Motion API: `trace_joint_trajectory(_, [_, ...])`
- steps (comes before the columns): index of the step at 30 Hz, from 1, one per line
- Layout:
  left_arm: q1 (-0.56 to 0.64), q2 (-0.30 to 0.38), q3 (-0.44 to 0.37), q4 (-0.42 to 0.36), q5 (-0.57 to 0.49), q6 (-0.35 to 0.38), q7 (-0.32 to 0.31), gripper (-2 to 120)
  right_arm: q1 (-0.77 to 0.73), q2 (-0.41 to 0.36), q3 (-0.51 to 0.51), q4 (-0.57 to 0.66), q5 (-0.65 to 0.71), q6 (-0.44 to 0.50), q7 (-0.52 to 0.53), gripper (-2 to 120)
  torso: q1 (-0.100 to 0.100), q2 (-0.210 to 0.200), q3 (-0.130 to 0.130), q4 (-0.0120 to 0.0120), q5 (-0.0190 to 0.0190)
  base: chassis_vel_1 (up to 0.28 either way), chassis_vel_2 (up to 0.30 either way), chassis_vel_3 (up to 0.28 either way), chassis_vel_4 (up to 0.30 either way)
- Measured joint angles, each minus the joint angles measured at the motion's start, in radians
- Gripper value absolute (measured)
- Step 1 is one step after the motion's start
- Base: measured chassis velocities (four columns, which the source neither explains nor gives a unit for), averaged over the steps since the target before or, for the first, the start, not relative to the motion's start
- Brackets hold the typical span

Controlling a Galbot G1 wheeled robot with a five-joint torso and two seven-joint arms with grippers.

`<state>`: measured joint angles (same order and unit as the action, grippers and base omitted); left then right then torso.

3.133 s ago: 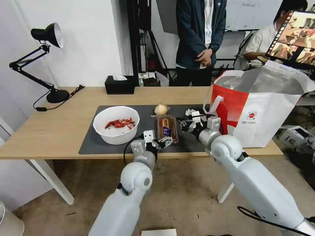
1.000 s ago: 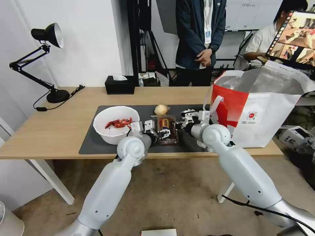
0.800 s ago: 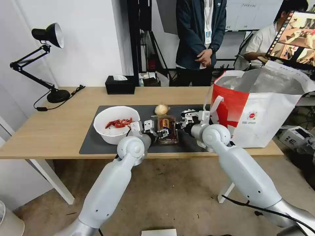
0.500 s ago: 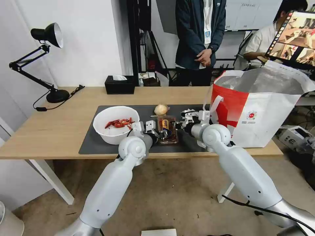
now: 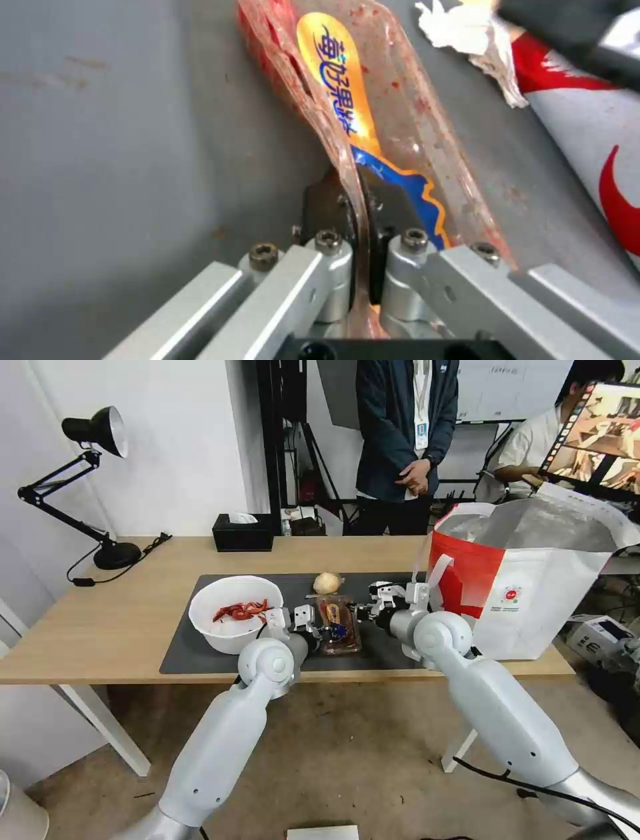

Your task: Pick up the trash from the table and place it into the takeout bag.

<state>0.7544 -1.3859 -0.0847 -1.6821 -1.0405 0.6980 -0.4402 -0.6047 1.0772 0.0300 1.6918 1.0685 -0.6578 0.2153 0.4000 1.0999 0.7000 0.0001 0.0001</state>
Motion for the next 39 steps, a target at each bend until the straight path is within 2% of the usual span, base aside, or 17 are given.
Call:
trace_joint_trajectory(5, [0.007,0.001,-0.006,-0.009,-0.022,0.000,-0.005,1,-0.027,-0.028,0.024,0.077,0.015,0.000,0.034,0,0.000,0.000,0.000,0.0001,0.0000,0.000,0.000,0.000,0.000])
trace_joint_trajectory(8, [0.016,0.005,-0.020,-0.031,-0.078,0.001,-0.030,1,-0.097,-0.077,0.080,0.168,0.021,0.000,0.045,14,0.000,0.000,0.000,0.0001,-0.0002,0.000,0.000,0.000,0.000])
trace_joint_trajectory(9, [0.016,0.005,-0.020,-0.031,-0.078,0.001,-0.030,1,-0.097,-0.077,0.080,0.168,0.021,0.000,0.045,14,0.000,0.000,0.000,0.0001,-0.0002,0.000,0.000,0.000,0.000])
trace_joint_trajectory(12, [0.027,0.010,-0.027,-0.063,-0.110,0.003,-0.051,1,-0.214,-0.136,0.167,0.253,0.020,0.000,0.033,28,0.000,0.000,0.000,-0.0001,0.0002,0.000,0.000,0.000,0.000])
trace_joint_trajectory(13, [0.027,0.010,-0.027,-0.063,-0.110,0.003,-0.051,1,-0.214,-0.136,0.167,0.253,0.020,0.000,0.033,28,0.000,0.000,0.000,-0.0001,0.0002,0.000,0.000,0.000,0.000])
trace_joint_trajectory(16, [0.030,0.009,-0.031,-0.089,-0.136,0.006,-0.081,1,-0.342,-0.193,0.259,0.328,-0.008,0.003,-0.023,43,0.000,0.000,0.000,-0.0003,0.0001,0.000,0.000,0.000,0.000])
trace_joint_trajectory(18, [0.030,0.008,-0.033,-0.097,-0.145,0.006,-0.090,1,-0.384,-0.210,0.283,0.349,-0.032,0.014,-0.050,47,0.000,0.000,0.000,-0.0003,0.0001,0.000,0.000,0.000,0.000])
trace_joint_trajectory(20, [0.034,0.007,-0.040,-0.121,-0.170,0.006,-0.111,1,-0.475,-0.235,0.322,0.387,-0.108,0.064,-0.117,57,0.000,0.000,0.000,-0.0004,0.0000,0.000,0.000,0.000,0.000])
trace_joint_trajectory(21, [0.034,0.007,-0.040,-0.121,-0.170,0.006,-0.111,1,-0.475,-0.235,0.322,0.387,-0.108,0.064,-0.117,57,0.000,0.000,0.000,-0.0004,0.0000,0.000,0.000,0.000,0.000])
trace_joint_trajectory(24, [0.052,0.013,-0.049,-0.161,-0.196,0.006,-0.135,0,-0.585,-0.236,0.361,0.431,-0.240,0.138,-0.193,72,0.000,0.000,0.000,-0.0001,0.0000,0.000,0.000,0.000,0.000])
trace_joint_trajectory(25, [0.052,0.013,-0.049,-0.161,-0.196,0.006,-0.135,0,-0.585,-0.236,0.361,0.431,-0.240,0.138,-0.193,72,0.000,0.000,0.000,-0.0001,0.0000,0.000,0.000,0.000,0.000])
trace_joint_trajectory(28, [0.087,0.018,-0.078,-0.212,-0.236,0.005,-0.169,0,-0.644,-0.229,0.374,0.463,-0.311,0.167,-0.217,86,0.000,0.000,0.000,0.0000,-0.0001,0.000,0.000,0.000,0.000])
trace_joint_trajectory(29, [0.087,0.018,-0.078,-0.212,-0.236,0.005,-0.169,0,-0.644,-0.229,0.374,0.463,-0.311,0.167,-0.217,86,0.000,0.000,0.000,0.0000,-0.0001,0.000,0.000,0.000,0.000])
trace_joint_trajectory(32, [0.125,0.025,-0.122,-0.272,-0.297,0.001,-0.225,0,-0.673,-0.228,0.369,0.481,-0.331,0.190,-0.230,98,0.000,0.000,0.000,0.0001,-0.0003,0.000,0.000,0.000,0.000])
trace_joint_trajectory(37, [0.149,0.042,-0.140,-0.320,-0.323,-0.011,-0.245,0,-0.696,-0.230,0.367,0.490,-0.359,0.221,-0.255,100,0.000,0.000,0.000,0.0003,-0.0002,0.000,0.000,0.000,0.000])
trace_joint_trajectory(39, [0.161,0.053,-0.151,-0.363,-0.361,-0.019,-0.262,0,-0.720,-0.230,0.371,0.497,-0.395,0.259,-0.276,100,0.000,0.000,0.000,0.0001,-0.0003,0.000,0.000,0.000,0.000])
